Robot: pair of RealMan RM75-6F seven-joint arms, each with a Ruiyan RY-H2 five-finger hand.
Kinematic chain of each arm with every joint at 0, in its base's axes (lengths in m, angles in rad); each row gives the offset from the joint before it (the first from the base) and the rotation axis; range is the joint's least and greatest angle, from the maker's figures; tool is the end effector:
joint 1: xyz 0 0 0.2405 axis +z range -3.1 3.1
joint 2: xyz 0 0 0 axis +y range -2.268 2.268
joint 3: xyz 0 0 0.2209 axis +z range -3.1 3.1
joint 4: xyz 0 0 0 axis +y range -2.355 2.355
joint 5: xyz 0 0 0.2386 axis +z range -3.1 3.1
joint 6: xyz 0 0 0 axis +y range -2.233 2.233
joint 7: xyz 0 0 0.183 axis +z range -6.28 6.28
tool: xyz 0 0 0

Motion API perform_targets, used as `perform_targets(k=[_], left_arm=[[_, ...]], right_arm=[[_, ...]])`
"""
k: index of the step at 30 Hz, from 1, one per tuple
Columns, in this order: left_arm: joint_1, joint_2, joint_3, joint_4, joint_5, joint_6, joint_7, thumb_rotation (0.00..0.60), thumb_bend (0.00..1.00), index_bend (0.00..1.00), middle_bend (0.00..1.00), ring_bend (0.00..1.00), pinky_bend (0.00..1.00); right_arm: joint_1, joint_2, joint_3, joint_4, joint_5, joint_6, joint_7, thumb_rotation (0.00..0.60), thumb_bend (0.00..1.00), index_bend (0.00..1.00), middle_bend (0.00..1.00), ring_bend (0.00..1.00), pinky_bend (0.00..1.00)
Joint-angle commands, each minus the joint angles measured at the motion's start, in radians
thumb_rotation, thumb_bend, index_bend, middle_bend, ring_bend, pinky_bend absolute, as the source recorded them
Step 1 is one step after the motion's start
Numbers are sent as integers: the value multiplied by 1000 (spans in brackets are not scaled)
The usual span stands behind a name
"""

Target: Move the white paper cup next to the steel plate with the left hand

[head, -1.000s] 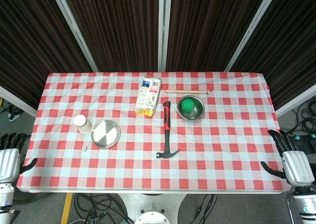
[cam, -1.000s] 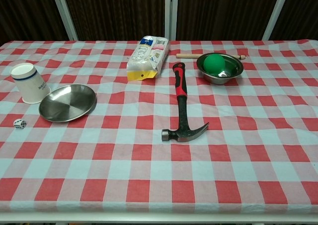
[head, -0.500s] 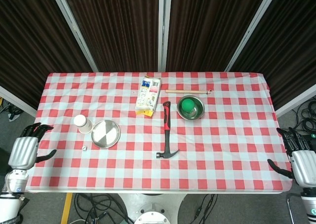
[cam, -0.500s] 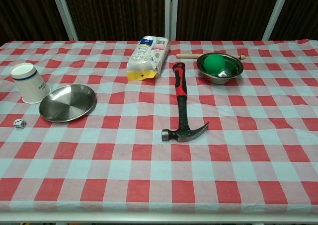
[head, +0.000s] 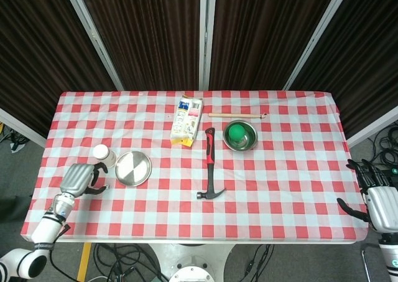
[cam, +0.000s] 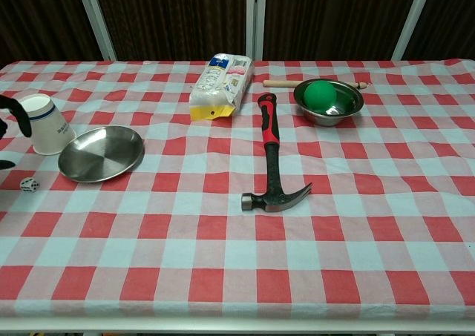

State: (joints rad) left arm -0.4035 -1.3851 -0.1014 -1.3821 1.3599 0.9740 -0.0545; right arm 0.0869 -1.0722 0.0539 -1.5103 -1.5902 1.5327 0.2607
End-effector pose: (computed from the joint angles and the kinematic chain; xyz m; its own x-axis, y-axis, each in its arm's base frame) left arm -0.2679 0.3107 -0.0085 0.3165 0.3533 0.8803 0.9485 -0.1313 -0.2883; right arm -0.2982 -0.2225 0.1450 0.2926 0.0366 0.9555 -0.9500 -0.1025 0.2948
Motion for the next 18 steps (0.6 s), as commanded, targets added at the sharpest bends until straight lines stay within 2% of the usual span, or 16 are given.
perform_targets(k=[1, 18], left_arm=[[-16, -28, 13, 27, -17, -26, -3, 600, 226, 443, 832, 806, 880], [-9, -122, 56, 160, -62, -61, -18, 600, 345, 447, 859, 825, 885]], right_arm=[[1, 1, 0, -1, 1, -2, -1, 600, 122, 90, 216, 71, 156], [1, -1, -7, -8, 2, -8, -7, 600, 123, 91, 215, 71, 164]])
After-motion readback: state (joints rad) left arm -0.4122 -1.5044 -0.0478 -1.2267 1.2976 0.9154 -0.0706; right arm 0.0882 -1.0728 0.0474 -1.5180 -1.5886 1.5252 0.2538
